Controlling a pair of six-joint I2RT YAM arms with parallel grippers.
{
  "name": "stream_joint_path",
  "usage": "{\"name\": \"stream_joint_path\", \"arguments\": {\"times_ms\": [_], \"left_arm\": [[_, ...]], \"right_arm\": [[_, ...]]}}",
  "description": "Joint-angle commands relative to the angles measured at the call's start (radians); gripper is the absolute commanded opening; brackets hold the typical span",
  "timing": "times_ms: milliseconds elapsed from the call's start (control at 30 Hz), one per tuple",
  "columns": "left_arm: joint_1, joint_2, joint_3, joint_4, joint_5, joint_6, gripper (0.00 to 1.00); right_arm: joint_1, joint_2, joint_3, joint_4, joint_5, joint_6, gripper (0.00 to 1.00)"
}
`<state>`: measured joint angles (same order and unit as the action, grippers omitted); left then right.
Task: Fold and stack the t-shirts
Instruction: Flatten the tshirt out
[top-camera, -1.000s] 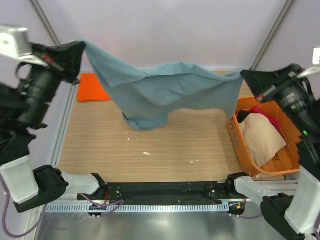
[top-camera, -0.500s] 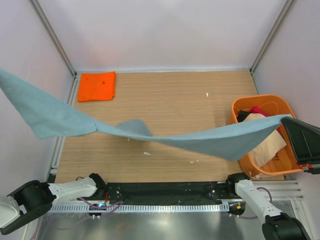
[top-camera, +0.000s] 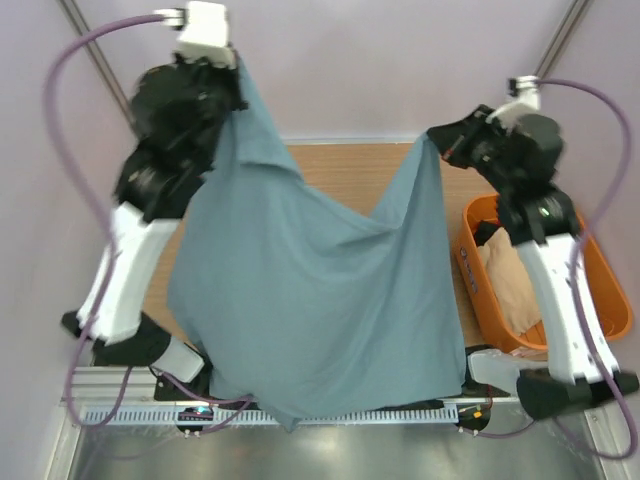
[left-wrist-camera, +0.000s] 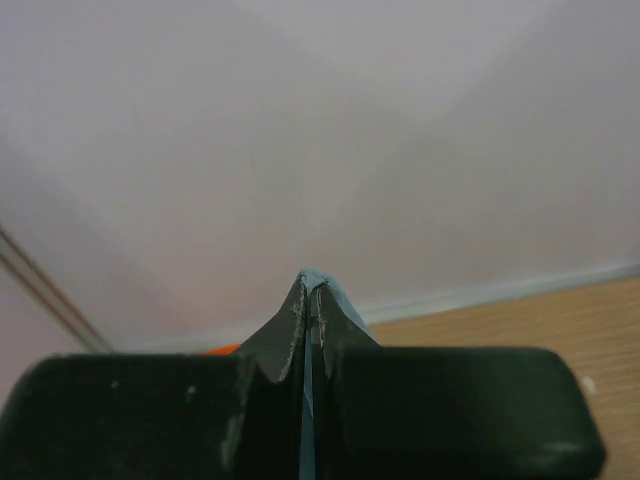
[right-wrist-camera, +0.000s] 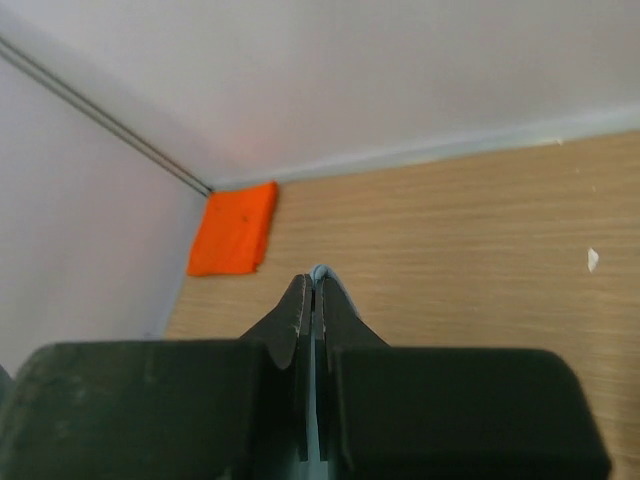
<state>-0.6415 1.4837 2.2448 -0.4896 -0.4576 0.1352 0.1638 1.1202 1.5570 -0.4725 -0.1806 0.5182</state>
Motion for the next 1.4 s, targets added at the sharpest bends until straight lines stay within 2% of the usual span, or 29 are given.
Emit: {"name": "stream_joint_path", "arguments": {"times_ms": [0, 100, 300, 433, 633, 800, 1067, 1167, 1267, 1367], "left_arm": [[0.136, 0.105, 0.013, 0.019, 0.009, -0.057, 0.00], [0.196, 0.150, 0.080, 0.028, 0.063, -0.095, 0.00], [0.250, 0.175, 0.229, 0.062, 0.151, -0.131, 0.00], [0.250, 0.070, 0.210, 0.077, 0.197, -0.172, 0.00], [0.233, -0.169, 0.128, 0.077, 0.310, -0.235, 0.00], [0.132, -0.348, 0.111, 0.051, 0.330, -0.224, 0.00], [0.062, -0.407, 0.190, 0.046, 0.318, -0.226, 0.00], [0.043, -0.364, 0.164, 0.034, 0.263, -0.186, 0.00], [0.032, -0.271, 0.101, 0.017, 0.199, -0.083, 0.00], [0.034, -0.176, 0.021, 0.022, 0.116, -0.017, 0.00]], "right_arm": [[0.000, 0.102, -0.026, 0.225, 0.043, -0.059, 0.01], [0.000, 0.177, 0.027, 0.247, 0.041, -0.095, 0.01], [0.000, 0.193, 0.126, 0.258, 0.032, -0.089, 0.01], [0.000, 0.119, 0.170, 0.219, 0.030, -0.086, 0.01], [0.000, -0.068, 0.224, 0.112, 0.024, -0.057, 0.01], [0.000, -0.242, 0.265, 0.006, 0.032, -0.026, 0.01], [0.000, -0.289, 0.380, -0.130, 0.064, 0.023, 0.01], [0.002, -0.257, 0.351, -0.106, 0.063, 0.022, 0.01], [0.000, -0.206, 0.241, -0.007, 0.030, 0.014, 0.01], [0.000, -0.142, 0.028, 0.153, 0.009, 0.016, 0.01]]}}
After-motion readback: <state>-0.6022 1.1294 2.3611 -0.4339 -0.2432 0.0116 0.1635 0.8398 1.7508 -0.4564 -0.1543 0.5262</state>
